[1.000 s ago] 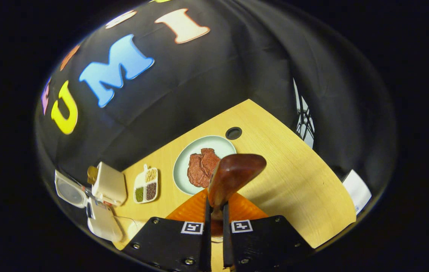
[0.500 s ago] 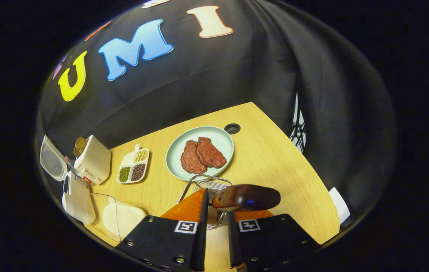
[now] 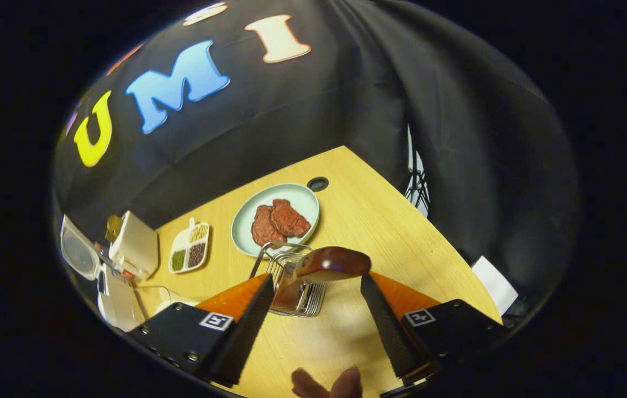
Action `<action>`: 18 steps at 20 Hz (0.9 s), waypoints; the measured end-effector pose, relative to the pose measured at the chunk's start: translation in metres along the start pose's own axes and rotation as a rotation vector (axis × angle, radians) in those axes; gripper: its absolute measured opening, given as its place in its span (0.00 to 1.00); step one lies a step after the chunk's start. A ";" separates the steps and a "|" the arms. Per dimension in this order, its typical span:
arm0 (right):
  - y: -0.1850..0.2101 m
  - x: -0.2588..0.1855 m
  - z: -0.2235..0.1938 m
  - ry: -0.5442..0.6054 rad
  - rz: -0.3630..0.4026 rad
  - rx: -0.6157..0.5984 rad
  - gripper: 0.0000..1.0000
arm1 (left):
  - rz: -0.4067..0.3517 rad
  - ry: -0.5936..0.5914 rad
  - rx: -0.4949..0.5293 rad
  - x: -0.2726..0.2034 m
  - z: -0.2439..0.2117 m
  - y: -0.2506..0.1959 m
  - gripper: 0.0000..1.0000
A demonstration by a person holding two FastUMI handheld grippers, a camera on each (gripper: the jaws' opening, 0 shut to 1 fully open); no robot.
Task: Close the left gripper, press the button to open the rice cooker; take a wooden spoon from the chopstick holder with the right hand, scoop a spoonful of rice and pour it into the rice cooker, then put the wooden spoon back into the chopstick holder.
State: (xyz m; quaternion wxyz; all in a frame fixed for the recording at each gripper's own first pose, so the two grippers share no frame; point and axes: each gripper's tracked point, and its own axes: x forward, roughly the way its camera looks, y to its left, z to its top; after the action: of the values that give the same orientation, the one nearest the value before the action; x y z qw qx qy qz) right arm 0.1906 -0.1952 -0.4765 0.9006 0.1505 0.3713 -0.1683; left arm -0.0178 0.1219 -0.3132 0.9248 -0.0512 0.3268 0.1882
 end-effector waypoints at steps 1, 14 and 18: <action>-0.002 -0.007 0.003 -0.017 -0.006 0.036 0.99 | -0.014 -0.010 0.010 0.003 0.002 0.001 0.89; 0.084 -0.186 0.004 -0.296 -0.014 -0.101 0.98 | -0.250 -0.173 -0.014 0.098 0.107 0.054 0.83; 0.132 -0.230 -0.015 -0.321 0.027 -0.246 0.98 | -0.220 -0.239 -0.060 0.154 0.157 0.076 0.94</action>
State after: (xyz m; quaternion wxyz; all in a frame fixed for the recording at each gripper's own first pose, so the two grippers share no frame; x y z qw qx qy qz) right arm 0.0820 -0.0266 -0.3020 0.9621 0.0154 0.2386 -0.1313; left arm 0.1554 0.2750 -0.2842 0.9701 -0.0916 0.2013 0.1005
